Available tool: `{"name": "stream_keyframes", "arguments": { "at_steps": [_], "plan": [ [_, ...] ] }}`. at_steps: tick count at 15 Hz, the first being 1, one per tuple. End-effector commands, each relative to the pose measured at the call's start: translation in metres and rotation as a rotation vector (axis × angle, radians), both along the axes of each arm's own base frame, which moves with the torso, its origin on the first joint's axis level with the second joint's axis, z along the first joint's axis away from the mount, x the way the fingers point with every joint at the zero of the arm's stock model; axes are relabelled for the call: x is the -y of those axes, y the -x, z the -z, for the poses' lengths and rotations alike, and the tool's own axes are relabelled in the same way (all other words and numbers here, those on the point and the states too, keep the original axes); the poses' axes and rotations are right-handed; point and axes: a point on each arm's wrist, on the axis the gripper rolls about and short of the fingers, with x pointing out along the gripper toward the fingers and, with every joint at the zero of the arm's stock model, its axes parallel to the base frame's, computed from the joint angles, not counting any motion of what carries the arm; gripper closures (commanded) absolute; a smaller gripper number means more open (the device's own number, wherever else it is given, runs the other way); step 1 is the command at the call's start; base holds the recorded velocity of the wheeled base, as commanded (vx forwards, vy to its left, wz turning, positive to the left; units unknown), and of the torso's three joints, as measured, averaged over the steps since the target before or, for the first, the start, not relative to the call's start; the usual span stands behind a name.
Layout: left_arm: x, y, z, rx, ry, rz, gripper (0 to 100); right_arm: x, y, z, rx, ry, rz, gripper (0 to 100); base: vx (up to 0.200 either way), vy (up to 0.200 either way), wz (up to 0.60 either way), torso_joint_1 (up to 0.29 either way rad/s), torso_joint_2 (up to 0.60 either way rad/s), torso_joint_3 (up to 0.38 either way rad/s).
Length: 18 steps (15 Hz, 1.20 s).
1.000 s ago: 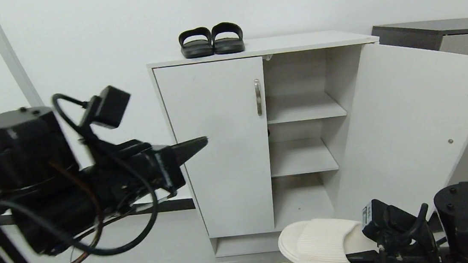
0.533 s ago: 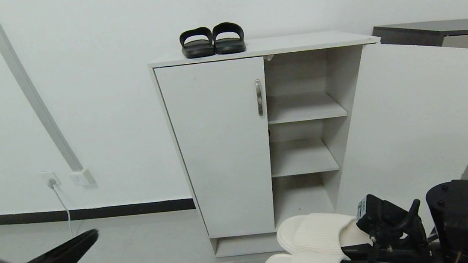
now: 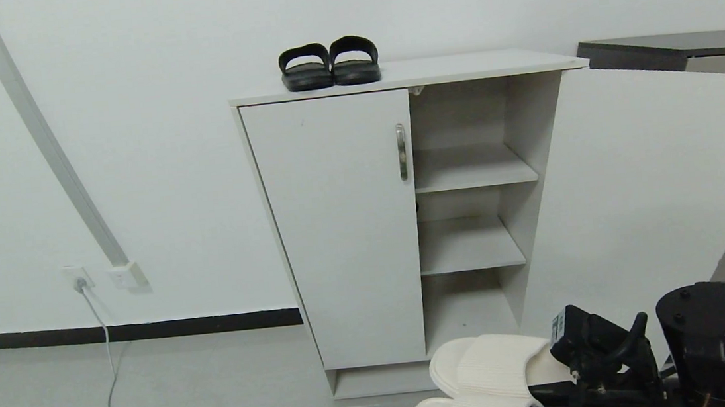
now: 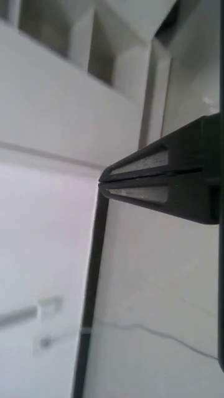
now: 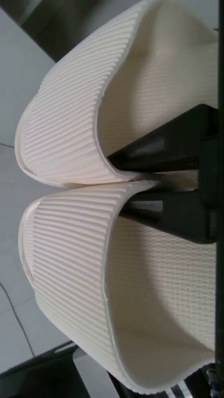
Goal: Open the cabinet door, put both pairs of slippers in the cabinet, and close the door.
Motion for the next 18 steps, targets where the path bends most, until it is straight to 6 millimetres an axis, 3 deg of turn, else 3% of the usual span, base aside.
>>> {"name": "stream_keyframes", "arguments": {
  "at_steps": [1,3,6,9,16,18],
  "plan": [
    [0.001,0.002,0.022,0.08,-0.004,0.022,100,-0.001,-0.001,0.002,-0.006,0.005,0.001,100,0.0,0.0,0.0,0.0,0.0,0.0],
    [0.003,0.004,0.029,0.122,-0.071,0.186,100,-0.002,-0.002,0.003,-0.009,0.01,0.001,100,0.0,0.0,0.0,0.0,0.0,0.0],
    [0.003,0.005,0.03,0.131,-0.091,0.198,100,-0.007,-0.008,0.005,-0.011,0.013,0.019,100,0.0,0.0,0.0,0.0,0.0,0.0],
    [0.003,0.005,0.03,0.131,-0.091,0.198,100,-0.023,-0.03,0.013,-0.001,0.024,0.241,100,0.0,0.0,0.0,0.0,0.0,0.0],
    [0.003,0.005,0.029,0.133,-0.076,0.195,100,-0.108,-0.08,0.062,0.126,-0.059,0.764,100,0.0,0.0,0.0,0.0,0.0,0.0],
    [0.003,0.005,0.029,0.132,-0.071,0.195,100,-0.119,-0.104,0.074,0.168,-0.076,0.921,100,0.0,0.0,0.0,0.0,0.0,0.0]
  ]
}}
